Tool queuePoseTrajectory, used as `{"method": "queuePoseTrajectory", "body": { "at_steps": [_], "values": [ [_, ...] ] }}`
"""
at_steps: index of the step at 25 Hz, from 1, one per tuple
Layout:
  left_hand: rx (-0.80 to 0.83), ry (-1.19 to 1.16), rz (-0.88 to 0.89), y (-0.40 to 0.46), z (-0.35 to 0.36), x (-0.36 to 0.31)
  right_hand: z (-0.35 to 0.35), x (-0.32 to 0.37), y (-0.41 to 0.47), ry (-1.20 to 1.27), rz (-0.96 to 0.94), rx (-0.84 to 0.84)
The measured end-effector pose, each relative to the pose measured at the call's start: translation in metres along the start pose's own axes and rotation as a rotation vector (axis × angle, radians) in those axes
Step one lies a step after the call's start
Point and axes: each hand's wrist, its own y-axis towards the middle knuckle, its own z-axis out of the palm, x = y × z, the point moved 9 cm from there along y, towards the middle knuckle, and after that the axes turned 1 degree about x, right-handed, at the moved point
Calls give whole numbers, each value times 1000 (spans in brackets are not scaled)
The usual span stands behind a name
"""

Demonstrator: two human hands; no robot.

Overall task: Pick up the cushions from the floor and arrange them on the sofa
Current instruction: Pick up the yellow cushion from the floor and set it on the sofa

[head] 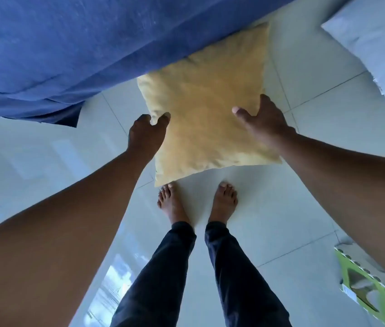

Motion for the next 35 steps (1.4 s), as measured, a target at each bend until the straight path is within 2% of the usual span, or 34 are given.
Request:
{"method": "queuePoseTrajectory", "body": {
  "at_steps": [3,6,8,9,14,17,26,35],
  "values": [
    [-78,-133,-111,42,12,19,4,-20,55,-5,56,-79],
    [-117,-278,-252,74,22,38,10,-34,98,159,108,-148],
    [-137,-390,-263,90,24,42,14,-43,116,279,138,-165],
    [-114,-434,-256,97,28,44,16,-47,125,342,154,-159],
    [217,-697,-135,112,73,40,46,-78,145,617,293,-50],
    [239,-724,-124,91,81,32,49,-93,141,744,305,-9],
    [294,-624,-254,-42,58,40,-7,-101,-12,605,348,76],
    [299,-587,-256,-219,-15,-36,-106,-84,-183,619,341,40]
  ]
}}
